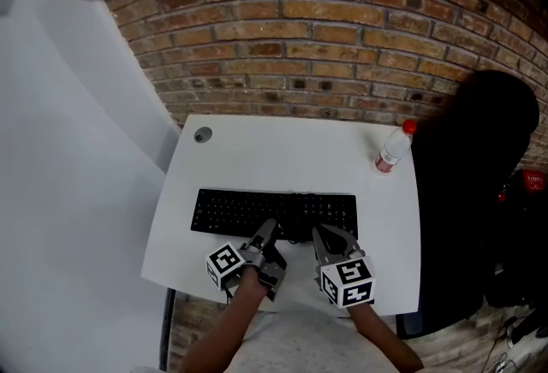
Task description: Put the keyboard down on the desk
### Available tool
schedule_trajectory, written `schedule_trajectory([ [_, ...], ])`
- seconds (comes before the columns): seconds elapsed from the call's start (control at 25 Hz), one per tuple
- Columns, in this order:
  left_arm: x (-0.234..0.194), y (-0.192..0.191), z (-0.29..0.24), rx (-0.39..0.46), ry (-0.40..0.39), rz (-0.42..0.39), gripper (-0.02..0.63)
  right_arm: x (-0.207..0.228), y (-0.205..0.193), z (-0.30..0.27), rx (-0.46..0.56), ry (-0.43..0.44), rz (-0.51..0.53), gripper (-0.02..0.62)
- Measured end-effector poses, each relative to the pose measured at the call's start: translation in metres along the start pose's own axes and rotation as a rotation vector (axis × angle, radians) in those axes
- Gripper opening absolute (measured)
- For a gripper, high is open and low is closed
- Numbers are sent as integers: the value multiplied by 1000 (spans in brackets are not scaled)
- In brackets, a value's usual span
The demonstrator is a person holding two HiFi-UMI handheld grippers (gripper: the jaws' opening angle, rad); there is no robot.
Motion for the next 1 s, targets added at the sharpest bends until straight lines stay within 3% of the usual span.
schedule_trajectory([
  [0.36, 3, -1, 2, 44, 40, 30, 340, 0, -4, -2, -7, 13, 13, 6],
  [0.6, 4, 0, 10, 53, 50, 37, 362, -5, -3, -2, -3, 19, 26, 6],
  [0.76, 8, -1, 14, 31, 74, 25, 406, -6, -5, 0, 0, 11, 22, 6],
  [1.0, 5, -2, 26, 1, 71, 1, 411, -11, -10, 4, 11, -4, 18, 6],
])
Point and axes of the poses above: the fingertips, and each gripper's own axes: z backward along the fingers, x to its right, y out of its top, the point moved 8 cm from there along z, backward along the fingers, and after that the axes turned 1 degree about -y, right-handed, at the moved point
